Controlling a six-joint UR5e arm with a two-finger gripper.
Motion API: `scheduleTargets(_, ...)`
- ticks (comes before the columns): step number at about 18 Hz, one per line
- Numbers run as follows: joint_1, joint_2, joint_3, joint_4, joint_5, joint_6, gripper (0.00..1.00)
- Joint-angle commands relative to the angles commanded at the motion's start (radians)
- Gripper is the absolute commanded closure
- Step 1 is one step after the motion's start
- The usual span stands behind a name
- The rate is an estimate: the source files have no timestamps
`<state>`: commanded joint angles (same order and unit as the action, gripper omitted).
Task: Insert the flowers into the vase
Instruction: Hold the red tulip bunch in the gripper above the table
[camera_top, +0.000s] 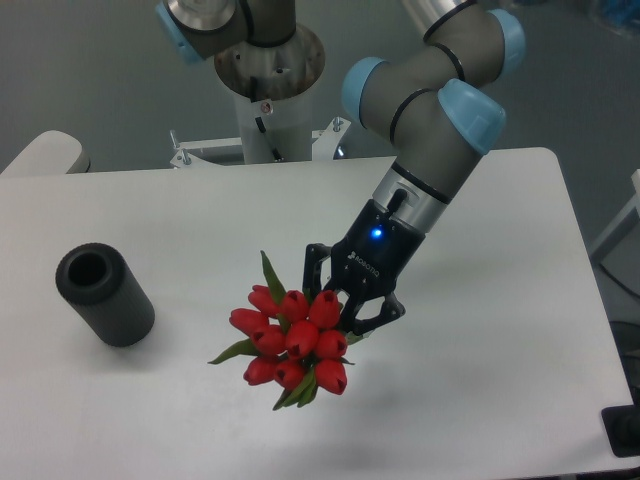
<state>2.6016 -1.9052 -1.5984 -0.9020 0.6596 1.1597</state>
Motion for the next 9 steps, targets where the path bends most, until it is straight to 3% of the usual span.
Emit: scheduleTargets(9,-0.009,0.003,-0.012,0.012,-0.063,-0.063,0.68)
